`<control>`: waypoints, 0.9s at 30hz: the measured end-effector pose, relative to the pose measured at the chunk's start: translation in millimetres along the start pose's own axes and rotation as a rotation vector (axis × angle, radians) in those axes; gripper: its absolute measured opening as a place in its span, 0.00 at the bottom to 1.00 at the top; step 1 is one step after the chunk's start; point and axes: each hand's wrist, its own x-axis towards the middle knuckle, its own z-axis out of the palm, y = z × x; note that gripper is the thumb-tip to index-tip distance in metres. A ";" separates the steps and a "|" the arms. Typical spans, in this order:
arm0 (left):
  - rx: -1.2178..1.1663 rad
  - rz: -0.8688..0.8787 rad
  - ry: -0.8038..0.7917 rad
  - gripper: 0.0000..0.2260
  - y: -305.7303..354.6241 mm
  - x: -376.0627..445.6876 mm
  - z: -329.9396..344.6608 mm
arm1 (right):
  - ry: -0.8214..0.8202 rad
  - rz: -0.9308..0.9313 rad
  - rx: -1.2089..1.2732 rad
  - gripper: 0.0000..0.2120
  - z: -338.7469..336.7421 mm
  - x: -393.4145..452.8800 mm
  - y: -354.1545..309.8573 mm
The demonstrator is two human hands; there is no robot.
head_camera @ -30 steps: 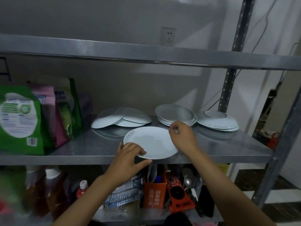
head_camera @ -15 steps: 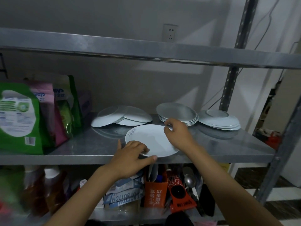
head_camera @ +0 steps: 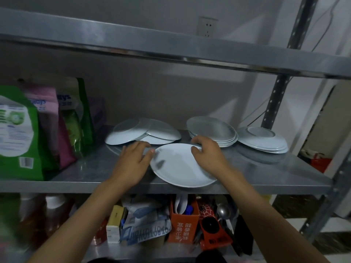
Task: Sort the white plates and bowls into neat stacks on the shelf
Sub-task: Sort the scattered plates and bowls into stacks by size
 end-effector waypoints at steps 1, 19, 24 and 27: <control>0.019 -0.006 0.009 0.22 -4.6 3.4 -2.6 | -0.008 -0.017 -0.008 0.12 3.2 2.4 -3.8; 0.433 -0.091 -0.034 0.31 -90.0 66.1 -9.8 | -0.150 -0.189 -0.104 0.14 64.7 49.4 -66.8; 0.460 -0.128 -0.077 0.27 -101.3 76.1 -10.6 | -0.157 -0.196 -0.097 0.14 69.9 54.6 -68.9; 0.424 -0.089 -0.093 0.23 -103.7 77.3 -11.1 | -0.157 -0.185 -0.085 0.14 70.4 56.4 -67.6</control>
